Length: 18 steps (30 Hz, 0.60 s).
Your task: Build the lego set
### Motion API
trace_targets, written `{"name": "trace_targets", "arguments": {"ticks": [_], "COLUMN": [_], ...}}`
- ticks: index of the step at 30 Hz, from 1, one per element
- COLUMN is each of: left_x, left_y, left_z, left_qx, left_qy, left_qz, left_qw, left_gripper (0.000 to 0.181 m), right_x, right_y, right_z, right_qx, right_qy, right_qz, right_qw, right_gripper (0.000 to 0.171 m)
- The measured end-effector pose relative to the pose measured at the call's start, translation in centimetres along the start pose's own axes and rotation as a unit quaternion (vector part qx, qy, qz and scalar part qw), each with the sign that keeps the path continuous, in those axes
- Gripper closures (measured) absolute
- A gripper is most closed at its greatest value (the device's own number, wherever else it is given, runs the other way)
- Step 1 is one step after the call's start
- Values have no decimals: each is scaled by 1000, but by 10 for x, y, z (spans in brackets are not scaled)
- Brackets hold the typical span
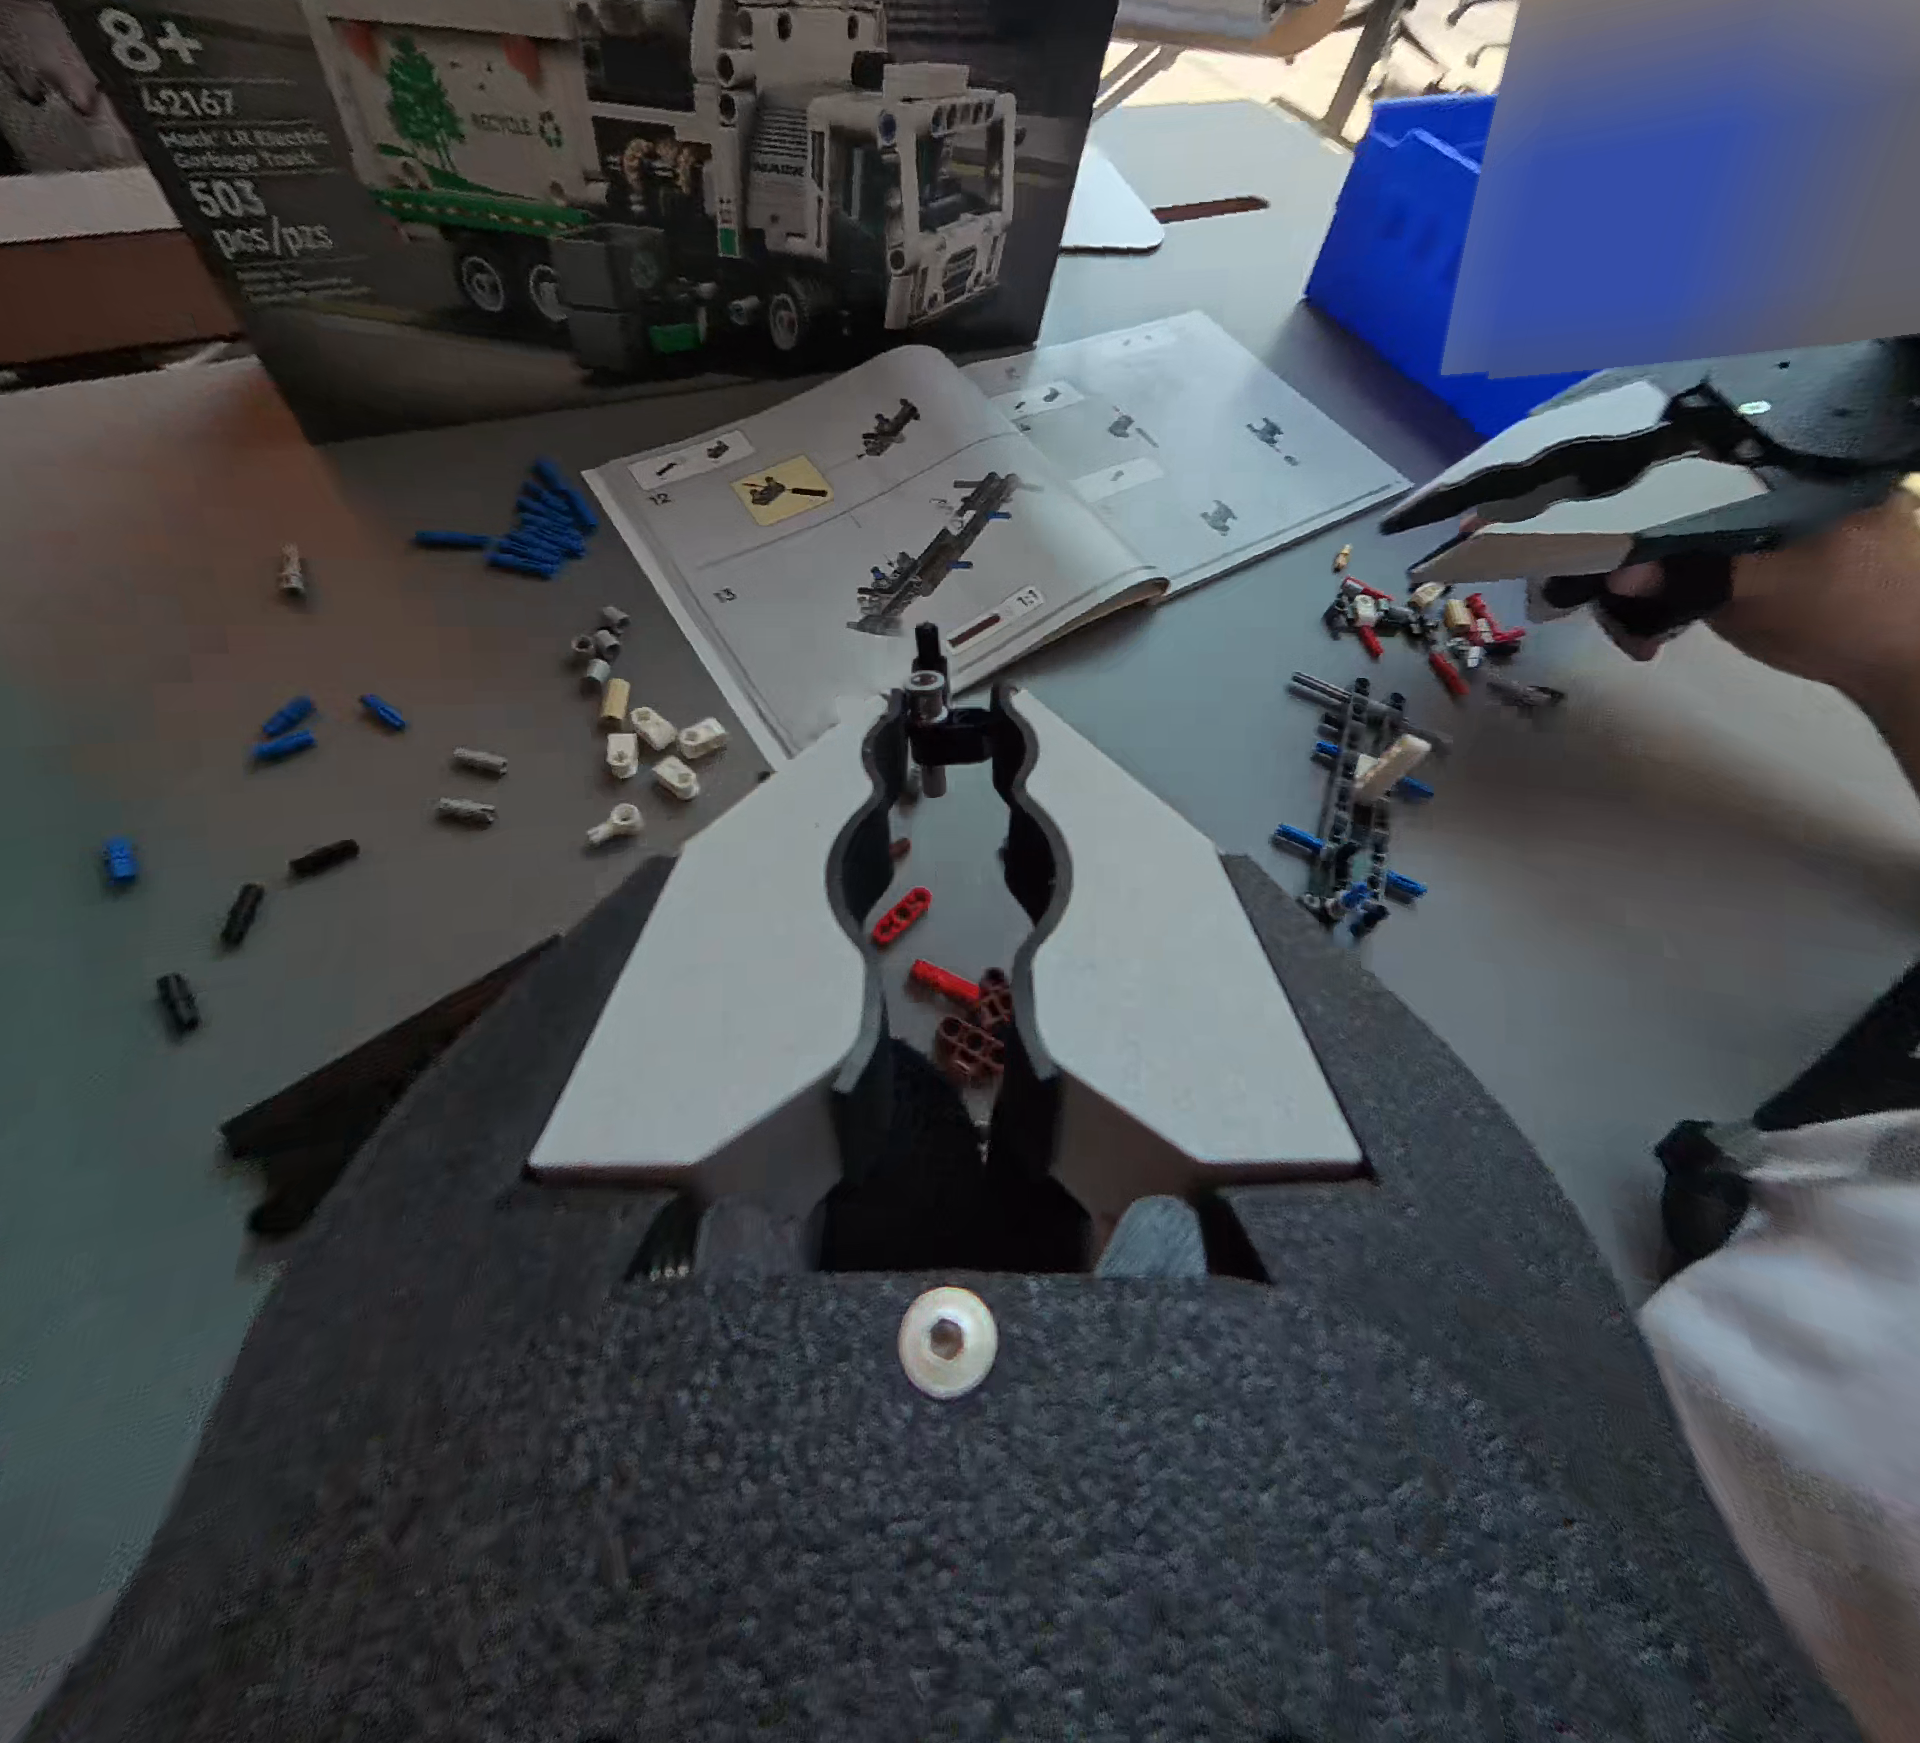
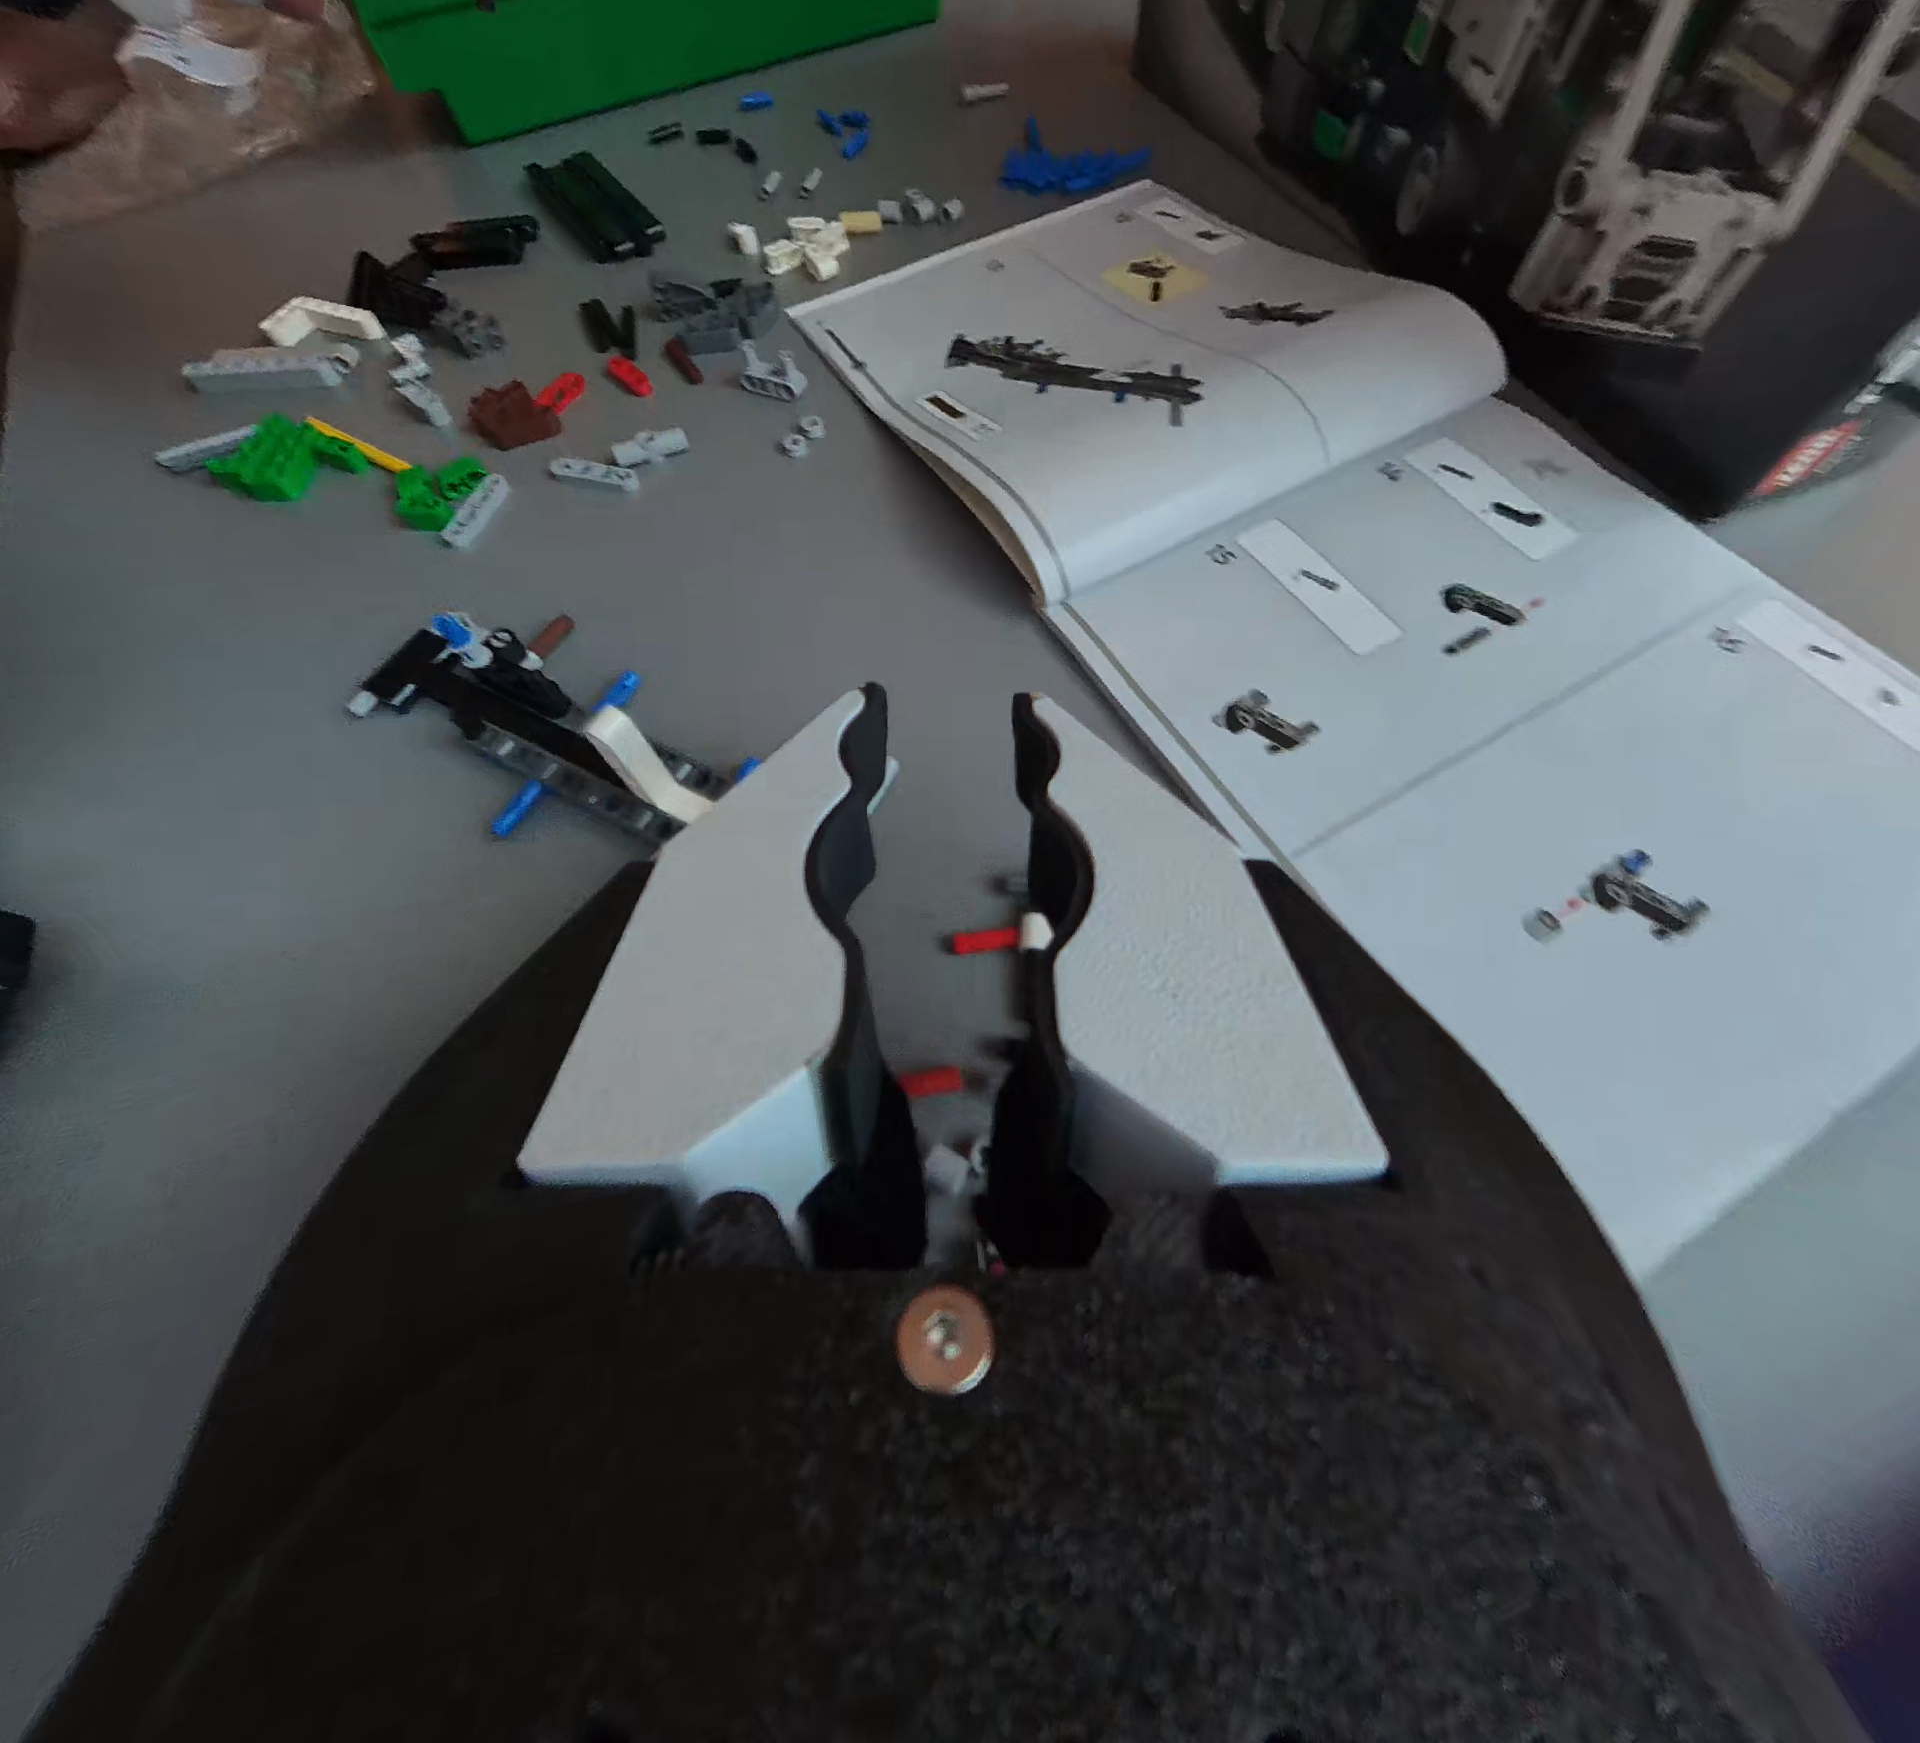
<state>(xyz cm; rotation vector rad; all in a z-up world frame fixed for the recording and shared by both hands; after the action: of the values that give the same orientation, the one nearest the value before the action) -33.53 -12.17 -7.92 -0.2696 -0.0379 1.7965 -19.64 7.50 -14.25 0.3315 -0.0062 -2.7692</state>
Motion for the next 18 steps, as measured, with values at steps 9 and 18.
{"name": "trace_targets", "arguments": {"ticks": [9, 18], "left_x": [28, 34], "left_y": [-102, -101], "left_z": [-30, -28], "left_qx": [-105, 18], "left_qy": [-9, -15], "left_qz": [-256, -264], "left_qw": [961, 964], "left_gripper": [168, 168], "right_x": [46, 51], "right_y": [95, 105], "right_z": [43, 50], "right_qx": [127, 139], "right_qy": [-67, -106], "right_qz": [191, 199], "right_qw": [971, 964], "right_gripper": [147, 153]}}
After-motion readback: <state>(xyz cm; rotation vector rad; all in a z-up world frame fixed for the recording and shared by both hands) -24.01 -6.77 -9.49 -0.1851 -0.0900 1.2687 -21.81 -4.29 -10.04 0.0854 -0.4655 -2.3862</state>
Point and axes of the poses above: each gripper's, where its closed fingertips meet, x out along the fingers, z out of its top, y = z × x across the jaws, the point moved 1 cm from there along -x, back along the fingers, and after that the axes turned 14 degrees about -y, right-handed, at the moved point
